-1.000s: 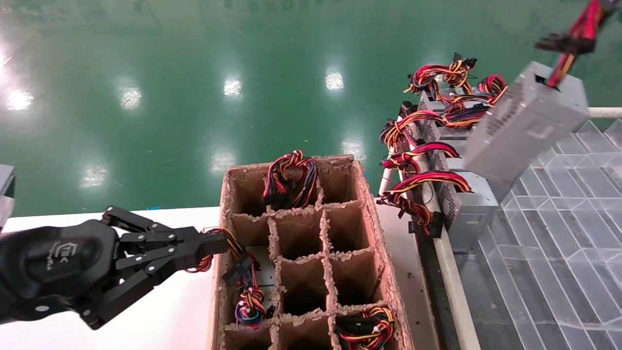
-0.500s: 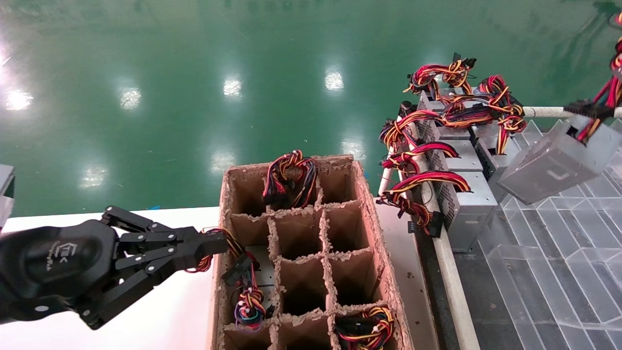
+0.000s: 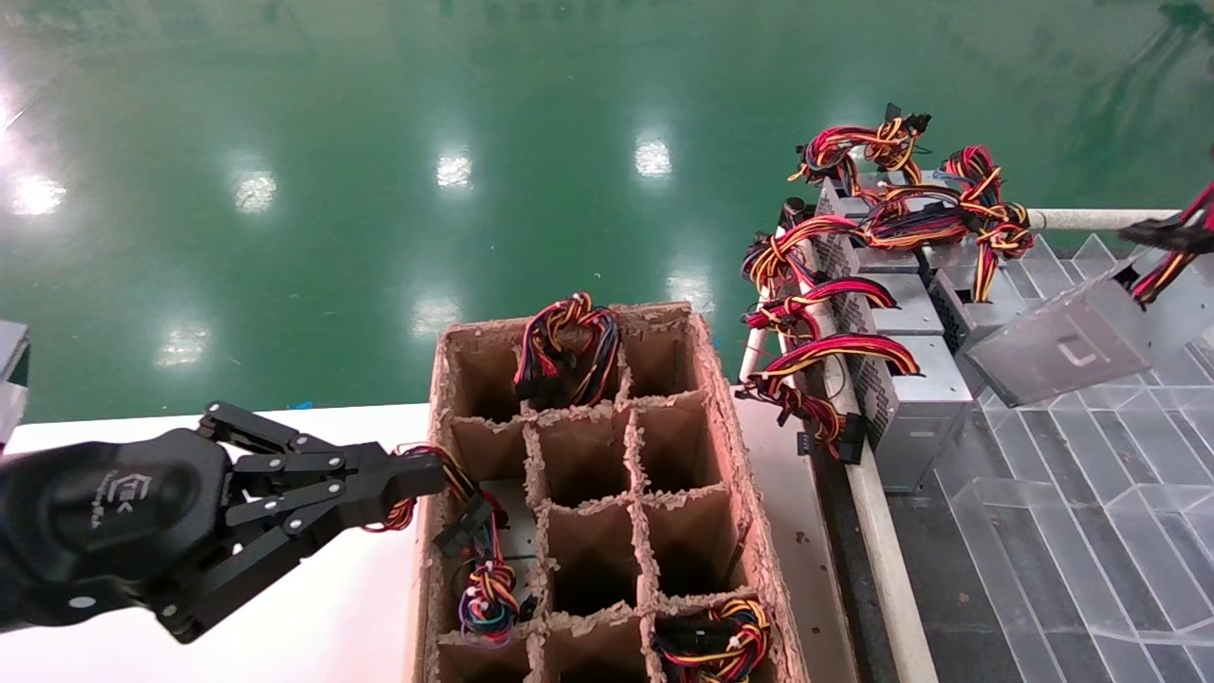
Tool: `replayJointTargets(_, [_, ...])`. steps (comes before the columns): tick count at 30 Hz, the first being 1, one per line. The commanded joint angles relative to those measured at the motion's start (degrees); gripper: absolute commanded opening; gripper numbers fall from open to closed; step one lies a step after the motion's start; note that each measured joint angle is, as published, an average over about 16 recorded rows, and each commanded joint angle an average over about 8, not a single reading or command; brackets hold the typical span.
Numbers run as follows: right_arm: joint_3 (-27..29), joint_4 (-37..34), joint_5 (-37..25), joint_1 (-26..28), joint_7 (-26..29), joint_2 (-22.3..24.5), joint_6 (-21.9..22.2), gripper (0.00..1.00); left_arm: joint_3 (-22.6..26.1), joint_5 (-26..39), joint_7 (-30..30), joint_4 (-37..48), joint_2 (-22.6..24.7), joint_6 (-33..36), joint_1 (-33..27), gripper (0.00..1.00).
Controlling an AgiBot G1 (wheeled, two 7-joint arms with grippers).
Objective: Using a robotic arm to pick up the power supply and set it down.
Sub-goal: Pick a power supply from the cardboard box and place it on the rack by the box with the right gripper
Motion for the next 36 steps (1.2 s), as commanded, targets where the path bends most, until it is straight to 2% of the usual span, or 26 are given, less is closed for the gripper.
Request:
replayJointTargets(1, [2.0, 0.1, -0.1, -1.3, 0.0, 0.0, -0.4, 0.0, 0.0, 0.0, 0.0, 0.0, 0.0, 0.0, 0.0, 0.0])
replayJointTargets(12, [13.3, 0.7, -3.1, -7.6, 2.1, -0.7, -5.3, 0.0, 0.0, 0.0, 0.0, 0.0, 0.0, 0.0, 0.0, 0.0])
replayJointTargets(17, [14.8, 1.0, -5.2, -9.8, 2.6, -1.3, -6.3, 0.0, 0.0, 0.0, 0.0, 0.0, 0.0, 0.0, 0.0, 0.0])
replayJointTargets(21, [12.5, 1.1, -5.4, -9.5, 2.0, -1.8, -5.6, 0.0, 0.0, 0.0, 0.0, 0.0, 0.0, 0.0, 0.0, 0.0])
replayJointTargets(25, [7.9, 1.1, -4.6, -7.4, 0.8, -1.9, -4.1, 0.0, 0.0, 0.0, 0.0, 0.0, 0.0, 0.0, 0.0, 0.0])
replayJointTargets(36, [-8.5, 0.5, -5.0, 4.3, -1.4, -3.5, 1.4, 0.0, 0.0, 0.0, 0.0, 0.0, 0.0, 0.0, 0.0, 0.0])
